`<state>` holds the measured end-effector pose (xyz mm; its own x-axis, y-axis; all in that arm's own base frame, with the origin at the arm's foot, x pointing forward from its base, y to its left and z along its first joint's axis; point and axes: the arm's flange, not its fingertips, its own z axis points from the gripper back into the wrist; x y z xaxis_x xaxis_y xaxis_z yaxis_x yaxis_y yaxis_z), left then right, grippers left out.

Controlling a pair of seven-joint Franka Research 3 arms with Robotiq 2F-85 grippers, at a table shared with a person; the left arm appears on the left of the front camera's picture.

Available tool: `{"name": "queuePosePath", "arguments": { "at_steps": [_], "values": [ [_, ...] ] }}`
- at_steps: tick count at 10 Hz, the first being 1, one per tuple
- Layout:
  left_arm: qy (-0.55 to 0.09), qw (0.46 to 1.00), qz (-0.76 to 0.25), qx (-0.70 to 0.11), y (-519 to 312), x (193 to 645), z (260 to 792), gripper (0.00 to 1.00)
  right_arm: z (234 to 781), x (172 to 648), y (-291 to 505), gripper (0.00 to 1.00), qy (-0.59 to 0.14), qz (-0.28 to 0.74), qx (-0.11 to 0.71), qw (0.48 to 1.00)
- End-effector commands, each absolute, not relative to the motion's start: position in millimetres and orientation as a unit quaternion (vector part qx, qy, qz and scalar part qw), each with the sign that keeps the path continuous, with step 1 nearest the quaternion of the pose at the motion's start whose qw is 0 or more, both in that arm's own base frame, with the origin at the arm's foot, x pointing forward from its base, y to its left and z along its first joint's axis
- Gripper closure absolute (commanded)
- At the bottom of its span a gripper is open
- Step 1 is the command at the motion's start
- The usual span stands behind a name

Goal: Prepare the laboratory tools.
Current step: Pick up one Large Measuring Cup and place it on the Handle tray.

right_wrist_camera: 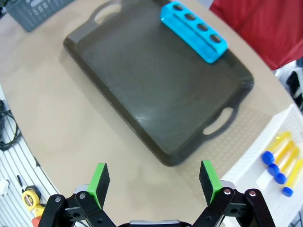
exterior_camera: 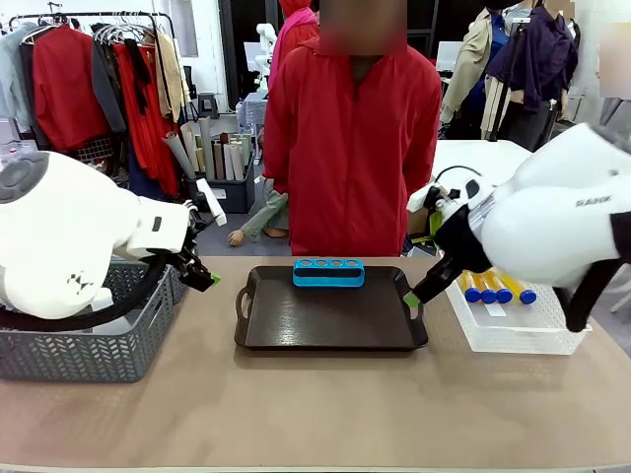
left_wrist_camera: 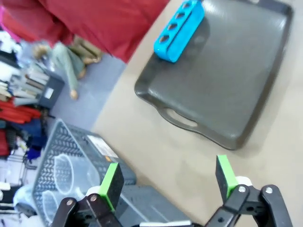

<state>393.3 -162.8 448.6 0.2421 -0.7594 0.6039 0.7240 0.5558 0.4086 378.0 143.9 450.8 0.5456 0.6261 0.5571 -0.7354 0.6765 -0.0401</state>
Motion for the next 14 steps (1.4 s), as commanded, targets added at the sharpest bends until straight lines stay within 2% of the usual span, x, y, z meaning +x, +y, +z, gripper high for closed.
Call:
{"name": "queuePosePath", "arguments": {
  "at_steps": [1, 2, 3, 12, 14],
  "values": [
    [-0.414, 0.773, -0.48, 0.0, -101.1, 320.6, 412.2, 0.0, 459.2, 381.8, 128.6, 0.0, -0.303, 0.388, 0.096, 0.865],
    [-0.409, 0.785, -0.465, 0.02, -95.3, 321.5, 412.2, 0.0, 461.0, 381.3, 125.6, 0.0, -0.321, 0.376, 0.087, 0.865],
    [-0.404, 0.781, -0.475, 0.015, -155.5, 394.8, 453.5, 0.0, 459.9, 379.8, 134.5, 0.0, -0.287, 0.383, 0.097, 0.873],
    [-0.402, 0.778, -0.482, 0.015, -155.5, 395.0, 451.5, 0.0, 459.9, 379.8, 134.5, 0.0, -0.287, 0.383, 0.097, 0.873],
    [-0.345, 0.765, -0.536, -0.094, -149.3, 395.7, 468.5, 0.0, 466.9, 377.3, 141.8, 0.0, -0.272, 0.401, 0.12, 0.866]
  ]
}}
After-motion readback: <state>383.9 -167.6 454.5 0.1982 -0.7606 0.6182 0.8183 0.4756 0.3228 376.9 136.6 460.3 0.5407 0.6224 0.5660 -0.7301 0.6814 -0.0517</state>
